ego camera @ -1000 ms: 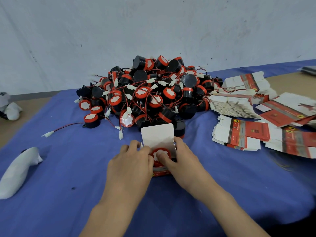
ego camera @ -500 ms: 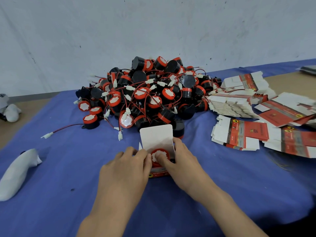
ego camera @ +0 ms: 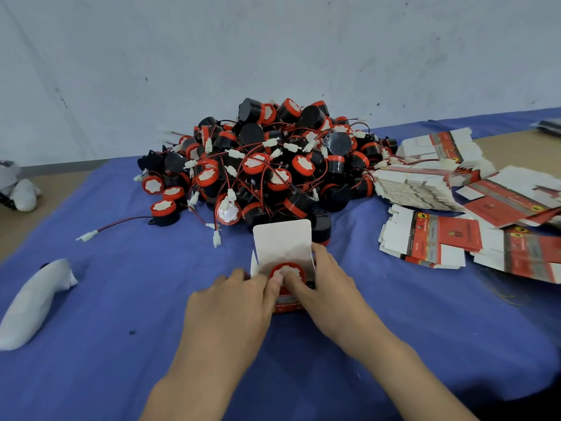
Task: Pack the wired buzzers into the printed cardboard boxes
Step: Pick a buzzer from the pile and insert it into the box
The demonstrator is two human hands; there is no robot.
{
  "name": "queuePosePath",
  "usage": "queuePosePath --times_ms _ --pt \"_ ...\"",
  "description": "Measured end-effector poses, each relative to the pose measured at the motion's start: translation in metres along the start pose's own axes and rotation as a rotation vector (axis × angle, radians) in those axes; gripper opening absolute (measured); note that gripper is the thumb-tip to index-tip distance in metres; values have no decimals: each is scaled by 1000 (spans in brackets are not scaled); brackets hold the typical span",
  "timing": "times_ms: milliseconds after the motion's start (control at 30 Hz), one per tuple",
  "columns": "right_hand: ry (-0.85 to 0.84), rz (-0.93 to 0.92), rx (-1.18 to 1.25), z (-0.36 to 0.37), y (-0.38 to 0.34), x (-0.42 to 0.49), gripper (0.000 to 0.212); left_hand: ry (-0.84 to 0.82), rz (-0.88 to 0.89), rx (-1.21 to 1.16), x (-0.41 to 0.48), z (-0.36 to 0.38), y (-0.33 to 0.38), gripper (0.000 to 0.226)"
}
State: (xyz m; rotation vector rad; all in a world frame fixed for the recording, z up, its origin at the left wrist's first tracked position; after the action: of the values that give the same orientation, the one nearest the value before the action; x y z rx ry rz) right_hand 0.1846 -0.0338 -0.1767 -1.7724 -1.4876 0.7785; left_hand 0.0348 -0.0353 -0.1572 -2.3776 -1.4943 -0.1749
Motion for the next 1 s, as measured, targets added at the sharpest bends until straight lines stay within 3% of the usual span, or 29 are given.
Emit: queuePosePath --times_ms 133,300,433,600,733,867,1000 --pt "-7 -2 32 -1 0 1 31 137 -77 -160 0 -3 -9 50" --pt "-9 6 9 -1 0 2 34 425 -204 -650 -5 -18 -28 36" --pt "-37 -17 24 -2 3 2 34 254 -298 -950 1 2 -34 15" --pt "-144 21 302 -8 4 2 20 76 -327 -1156 10 23 -34 18" --pt "-144 91 494 -16 6 9 28 -48 -345 -1263 10 30 -29 15" --pt "-144 166 483 -18 14 22 45 -86 -339 -1296 12 29 -26 20" --pt "-149 199 383 -21 17 30 35 -117 -345 -1360 10 23 -27 23"
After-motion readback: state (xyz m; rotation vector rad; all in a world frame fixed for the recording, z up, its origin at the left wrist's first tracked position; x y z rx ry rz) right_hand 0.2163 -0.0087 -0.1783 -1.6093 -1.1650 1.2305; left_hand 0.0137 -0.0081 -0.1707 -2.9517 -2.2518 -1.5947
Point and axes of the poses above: each hand's wrist, its own x-axis towards the middle knuckle, its own z-axis out of the palm, y = z × x, the point moved 3 cm from there along x, towards the middle knuckle, and after that the axes turned 7 degrees about z, right-handed, at the moved point
